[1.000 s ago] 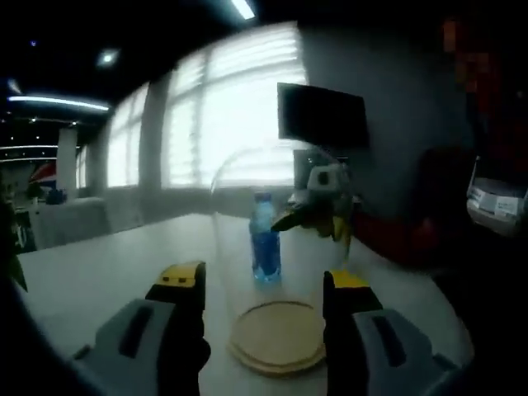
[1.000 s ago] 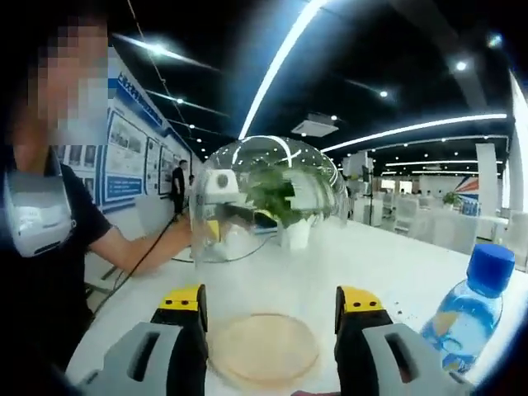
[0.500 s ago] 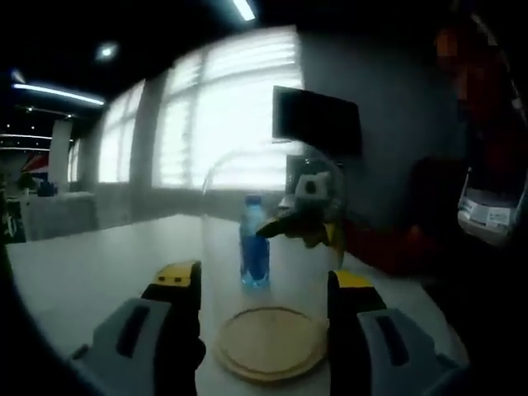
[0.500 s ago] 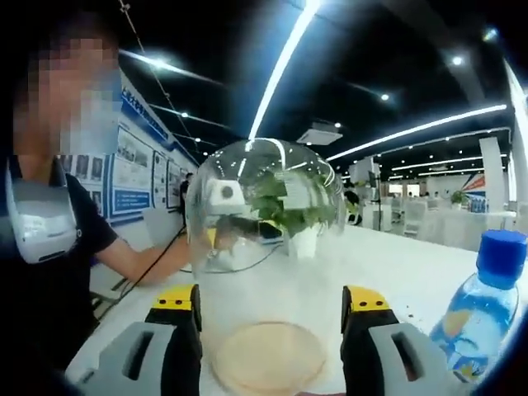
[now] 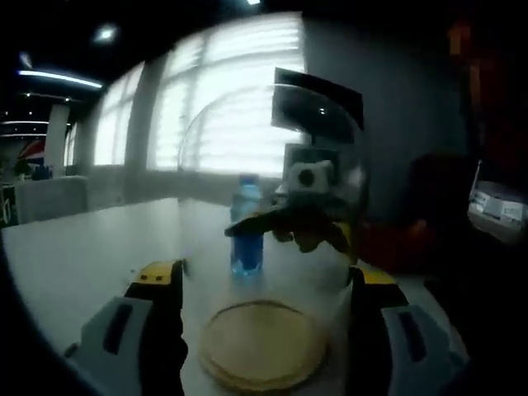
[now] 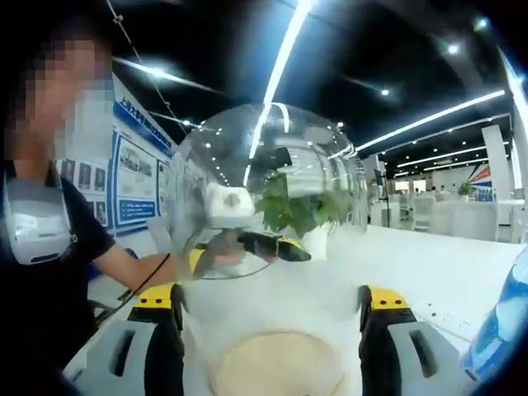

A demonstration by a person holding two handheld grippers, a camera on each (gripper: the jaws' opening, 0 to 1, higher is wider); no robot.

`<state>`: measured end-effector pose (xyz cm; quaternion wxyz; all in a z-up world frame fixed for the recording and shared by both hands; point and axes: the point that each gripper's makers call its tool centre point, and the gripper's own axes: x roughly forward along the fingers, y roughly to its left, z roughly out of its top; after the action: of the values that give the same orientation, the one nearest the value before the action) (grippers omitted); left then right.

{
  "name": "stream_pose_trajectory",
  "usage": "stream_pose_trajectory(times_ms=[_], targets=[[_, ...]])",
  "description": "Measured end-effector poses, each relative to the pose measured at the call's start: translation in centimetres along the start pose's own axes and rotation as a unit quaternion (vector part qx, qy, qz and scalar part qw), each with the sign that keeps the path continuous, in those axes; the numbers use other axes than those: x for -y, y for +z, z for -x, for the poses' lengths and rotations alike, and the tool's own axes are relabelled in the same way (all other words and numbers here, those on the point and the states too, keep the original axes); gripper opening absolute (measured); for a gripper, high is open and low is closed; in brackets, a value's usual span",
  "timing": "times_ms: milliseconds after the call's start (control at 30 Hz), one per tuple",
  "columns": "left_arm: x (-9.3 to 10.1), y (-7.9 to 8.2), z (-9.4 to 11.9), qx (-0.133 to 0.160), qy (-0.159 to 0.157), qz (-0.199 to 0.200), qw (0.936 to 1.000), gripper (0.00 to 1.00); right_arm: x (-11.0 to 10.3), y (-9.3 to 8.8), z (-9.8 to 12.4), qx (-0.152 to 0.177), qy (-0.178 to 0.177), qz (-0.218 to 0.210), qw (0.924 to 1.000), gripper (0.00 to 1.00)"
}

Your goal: Open the cover put in the Mizone put the cover back on

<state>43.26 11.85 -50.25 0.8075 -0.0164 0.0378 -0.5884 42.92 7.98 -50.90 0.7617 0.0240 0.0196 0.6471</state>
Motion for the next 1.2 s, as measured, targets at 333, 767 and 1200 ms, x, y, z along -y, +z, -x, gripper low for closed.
stream_pose_trajectory(times_ms=[333,767,1200], targets=[[0.0,0.1,0.0,-0.001,0.003,-0.007,1.0,0.71,-0.1,-0.1,-0.8,0.015,0.011,-0.015,0.9997,0.87],[0.3,0.5,0.1,-0.028,0.014,-0.019,0.9993,0.71,-0.3,0.5,-1.0,0.008,0.009,0.003,0.9999,0.87],[1.1,1.7,0.3,-0.028,0.015,-0.038,0.9988,0.71,-1.0,1.4,-1.0,0.01,0.015,0.005,0.9998,0.87]])
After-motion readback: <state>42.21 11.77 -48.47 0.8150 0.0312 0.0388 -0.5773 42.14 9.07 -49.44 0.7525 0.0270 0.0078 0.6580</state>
